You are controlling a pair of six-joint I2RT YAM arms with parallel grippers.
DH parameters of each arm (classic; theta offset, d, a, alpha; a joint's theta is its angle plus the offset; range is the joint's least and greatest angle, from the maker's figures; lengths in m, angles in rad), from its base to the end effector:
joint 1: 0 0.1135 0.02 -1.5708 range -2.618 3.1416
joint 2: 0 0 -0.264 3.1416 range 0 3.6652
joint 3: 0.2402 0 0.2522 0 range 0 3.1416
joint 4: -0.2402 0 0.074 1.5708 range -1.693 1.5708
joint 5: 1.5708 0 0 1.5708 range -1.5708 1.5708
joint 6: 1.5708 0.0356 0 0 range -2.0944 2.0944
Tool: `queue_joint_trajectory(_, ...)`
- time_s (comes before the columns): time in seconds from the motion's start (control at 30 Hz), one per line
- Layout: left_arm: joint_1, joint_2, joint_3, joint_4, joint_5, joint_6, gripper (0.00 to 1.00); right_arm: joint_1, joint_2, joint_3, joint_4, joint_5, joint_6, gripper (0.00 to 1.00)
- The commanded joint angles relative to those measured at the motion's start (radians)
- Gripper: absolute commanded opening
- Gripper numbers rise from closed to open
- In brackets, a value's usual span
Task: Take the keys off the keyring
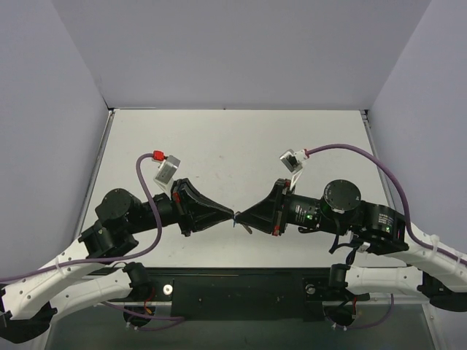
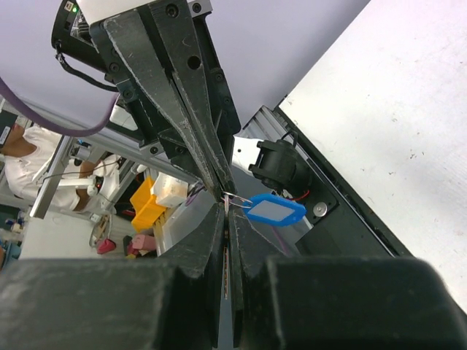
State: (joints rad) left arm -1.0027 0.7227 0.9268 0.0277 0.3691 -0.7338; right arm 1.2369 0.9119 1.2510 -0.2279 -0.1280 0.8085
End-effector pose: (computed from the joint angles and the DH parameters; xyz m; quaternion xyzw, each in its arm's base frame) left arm 0.0721 -0.1368 0.4211 0.2244 0.5853 -0.6619 0.4112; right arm 0.0541 0.1697 0.4724 -0.1880 0.6400 0.6571 0.3512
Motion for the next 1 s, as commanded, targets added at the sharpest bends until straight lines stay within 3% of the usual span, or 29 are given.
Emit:
queue_joint_trajectory(0.0,-0.002,0.011,0.060,0.051,0.008,-0.067,0.00,0.003,-0.016,-0.001,0.047,-0.059,-0.057,0.00)
queue_joint_trajectory(0.5,-0.004,0.023,0.063,0.169,0.044,-0.243,0.00,0.004,-0.039,0.001,0.015,-0.105,-0.169,0.00)
queue_joint_trajectory(0.97,-0.001,0.057,0.141,0.144,0.056,-0.351,0.00,0.004,-0.068,0.007,0.004,-0.186,-0.246,0.00)
